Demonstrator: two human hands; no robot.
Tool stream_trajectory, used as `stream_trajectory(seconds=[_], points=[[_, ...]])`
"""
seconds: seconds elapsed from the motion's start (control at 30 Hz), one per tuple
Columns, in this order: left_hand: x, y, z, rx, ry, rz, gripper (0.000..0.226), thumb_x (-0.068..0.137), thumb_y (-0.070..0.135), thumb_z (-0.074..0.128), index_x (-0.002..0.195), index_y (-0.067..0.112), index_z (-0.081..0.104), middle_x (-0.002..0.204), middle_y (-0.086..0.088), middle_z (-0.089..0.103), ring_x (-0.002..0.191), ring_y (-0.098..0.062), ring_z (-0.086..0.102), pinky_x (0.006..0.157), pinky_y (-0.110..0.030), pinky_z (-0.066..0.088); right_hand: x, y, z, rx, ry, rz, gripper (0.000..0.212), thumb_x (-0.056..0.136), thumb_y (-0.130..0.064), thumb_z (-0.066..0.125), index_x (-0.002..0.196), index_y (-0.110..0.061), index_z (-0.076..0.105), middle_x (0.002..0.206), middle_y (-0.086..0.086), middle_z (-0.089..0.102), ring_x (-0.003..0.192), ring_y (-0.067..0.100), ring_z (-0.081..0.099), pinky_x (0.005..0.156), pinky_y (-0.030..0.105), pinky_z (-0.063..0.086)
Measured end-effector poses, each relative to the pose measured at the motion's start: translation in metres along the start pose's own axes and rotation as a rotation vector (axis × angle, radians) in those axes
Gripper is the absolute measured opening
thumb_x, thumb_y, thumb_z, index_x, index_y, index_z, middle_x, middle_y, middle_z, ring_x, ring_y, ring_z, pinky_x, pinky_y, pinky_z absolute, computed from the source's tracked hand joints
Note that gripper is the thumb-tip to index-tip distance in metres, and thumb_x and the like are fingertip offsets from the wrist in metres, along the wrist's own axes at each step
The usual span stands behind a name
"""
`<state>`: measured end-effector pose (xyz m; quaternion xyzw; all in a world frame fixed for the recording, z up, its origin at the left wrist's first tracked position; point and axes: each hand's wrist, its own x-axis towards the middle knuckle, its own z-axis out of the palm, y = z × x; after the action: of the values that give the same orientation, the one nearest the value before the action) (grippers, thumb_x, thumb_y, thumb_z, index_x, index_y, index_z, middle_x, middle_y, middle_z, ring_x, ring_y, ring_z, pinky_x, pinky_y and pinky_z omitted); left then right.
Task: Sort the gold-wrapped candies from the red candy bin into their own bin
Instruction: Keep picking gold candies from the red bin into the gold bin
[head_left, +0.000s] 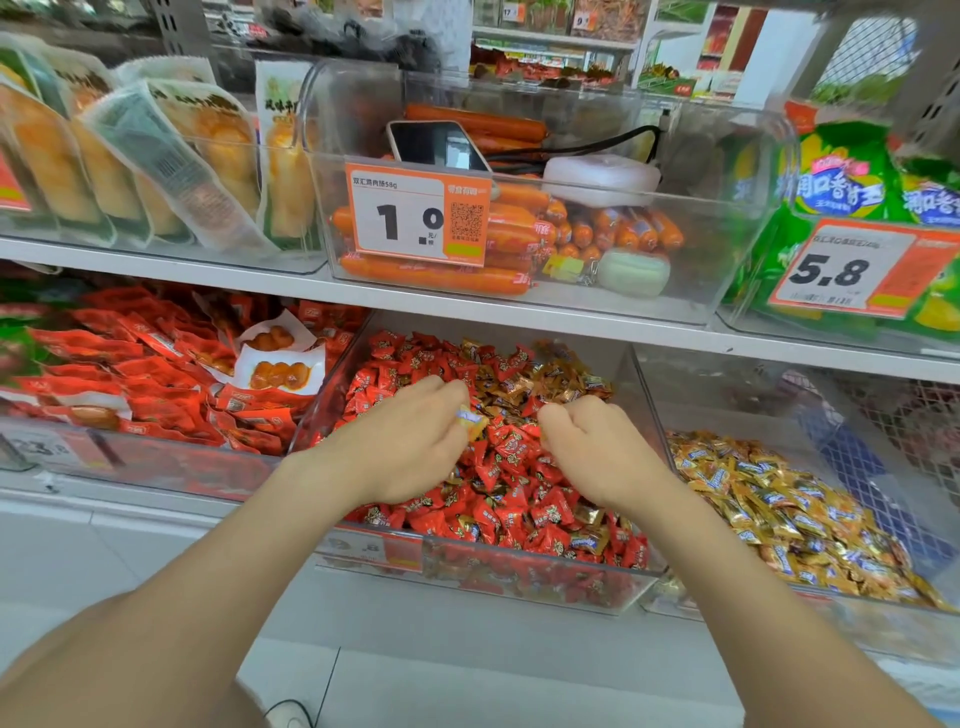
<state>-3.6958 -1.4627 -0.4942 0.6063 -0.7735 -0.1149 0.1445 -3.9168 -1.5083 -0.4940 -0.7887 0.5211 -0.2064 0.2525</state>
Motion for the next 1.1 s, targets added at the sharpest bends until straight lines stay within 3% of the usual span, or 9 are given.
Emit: stream_trajectory(seconds=[0.13, 0.23, 0.3, 0.43, 0.5, 0.6, 0.8, 0.97, 1.1], points=[[-0.009, 0.003, -0.014, -0.194, 0.14, -0.104, 0.031, 0.103, 0.02, 0.039, 0.075, 0.014, 0.049, 0.063, 0.0, 0.051, 0.058, -0.019, 0.044, 0.053, -0.033, 0.032, 0.003, 0.002, 0.007, 0.073, -0.007, -0.038, 0.064, 0.11, -0.045, 0.045, 0.062, -0.006, 0.059, 0.046, -0.005, 0.054, 0.04, 0.01, 0.043, 0.05, 0.017, 0.038], [-0.012, -0.003, -0.019, -0.27, 0.179, -0.208, 0.039, 0.102, 0.018, 0.038, 0.064, 0.017, 0.039, 0.059, 0.002, 0.046, 0.056, -0.018, 0.038, 0.054, -0.031, 0.03, 0.01, 0.001, 0.016, 0.199, -0.068, -0.073, 0.022, 0.108, -0.03, 0.057, 0.107, -0.018, 0.075, 0.076, -0.003, 0.077, 0.054, 0.014, 0.058, 0.054, 0.028, 0.05], [-0.014, -0.01, -0.02, -0.345, 0.191, -0.293, 0.036, 0.1, 0.02, 0.036, 0.063, 0.02, 0.033, 0.059, 0.002, 0.041, 0.057, -0.02, 0.033, 0.058, -0.033, 0.034, 0.015, -0.003, 0.022, 0.178, -0.044, -0.133, 0.019, 0.106, -0.026, 0.06, 0.122, -0.026, 0.071, 0.078, -0.004, 0.077, 0.069, 0.018, 0.07, 0.063, 0.03, 0.056], [-0.015, -0.012, -0.024, -0.5, 0.179, -0.447, 0.023, 0.095, 0.019, 0.036, 0.072, 0.02, 0.03, 0.063, 0.001, 0.031, 0.06, -0.021, 0.025, 0.054, -0.035, 0.037, 0.023, -0.01, 0.037, -0.112, -0.06, -0.202, 0.022, 0.094, -0.053, 0.072, 0.092, -0.033, 0.079, 0.076, -0.011, 0.074, 0.078, 0.009, 0.068, 0.083, 0.035, 0.054], [-0.015, -0.011, -0.024, -0.553, 0.162, -0.482, 0.022, 0.095, 0.02, 0.037, 0.073, 0.02, 0.031, 0.064, 0.0, 0.03, 0.052, -0.02, 0.026, 0.046, -0.028, 0.033, 0.024, -0.016, 0.045, -0.201, -0.135, -0.205, 0.033, 0.085, -0.06, 0.077, 0.102, -0.031, 0.08, 0.069, -0.014, 0.066, 0.079, 0.009, 0.067, 0.08, 0.04, 0.059], [-0.013, -0.012, -0.021, -0.585, 0.156, -0.483, 0.026, 0.096, 0.023, 0.04, 0.071, 0.016, 0.041, 0.061, -0.002, 0.035, 0.044, -0.018, 0.033, 0.042, -0.024, 0.028, 0.025, -0.026, 0.051, -0.263, -0.231, -0.237, 0.045, 0.085, -0.058, 0.079, 0.118, -0.028, 0.076, 0.069, -0.017, 0.058, 0.088, 0.016, 0.065, 0.082, 0.043, 0.059], [-0.008, -0.009, -0.02, -0.735, 0.128, -0.505, 0.031, 0.097, 0.02, 0.047, 0.083, 0.016, 0.075, 0.055, 0.003, 0.042, 0.044, -0.014, 0.036, 0.044, -0.023, 0.029, 0.032, -0.022, 0.047, -0.271, -0.248, -0.251, 0.024, 0.087, -0.052, 0.08, 0.088, -0.028, 0.08, 0.07, -0.014, 0.065, 0.08, 0.008, 0.06, 0.084, 0.044, 0.058], [-0.007, -0.006, -0.025, -0.92, 0.07, -0.635, 0.037, 0.094, 0.022, 0.039, 0.075, 0.008, 0.068, 0.061, -0.001, 0.045, 0.048, -0.014, 0.036, 0.044, -0.022, 0.023, 0.024, -0.02, 0.037, -0.351, -0.261, -0.278, 0.022, 0.091, -0.041, 0.072, 0.083, -0.021, 0.077, 0.058, -0.011, 0.056, 0.064, 0.012, 0.059, 0.069, 0.039, 0.059], [-0.002, -0.006, -0.022, -0.835, 0.091, -0.611, 0.048, 0.098, 0.051, 0.046, 0.071, 0.013, 0.055, 0.063, -0.004, 0.048, 0.049, -0.018, 0.041, 0.044, -0.024, 0.028, 0.025, -0.019, 0.029, -0.161, -0.021, -0.222, 0.041, 0.086, -0.039, 0.048, 0.055, -0.012, 0.04, 0.049, 0.001, 0.034, 0.047, 0.017, 0.031, 0.049, 0.037, 0.035]])
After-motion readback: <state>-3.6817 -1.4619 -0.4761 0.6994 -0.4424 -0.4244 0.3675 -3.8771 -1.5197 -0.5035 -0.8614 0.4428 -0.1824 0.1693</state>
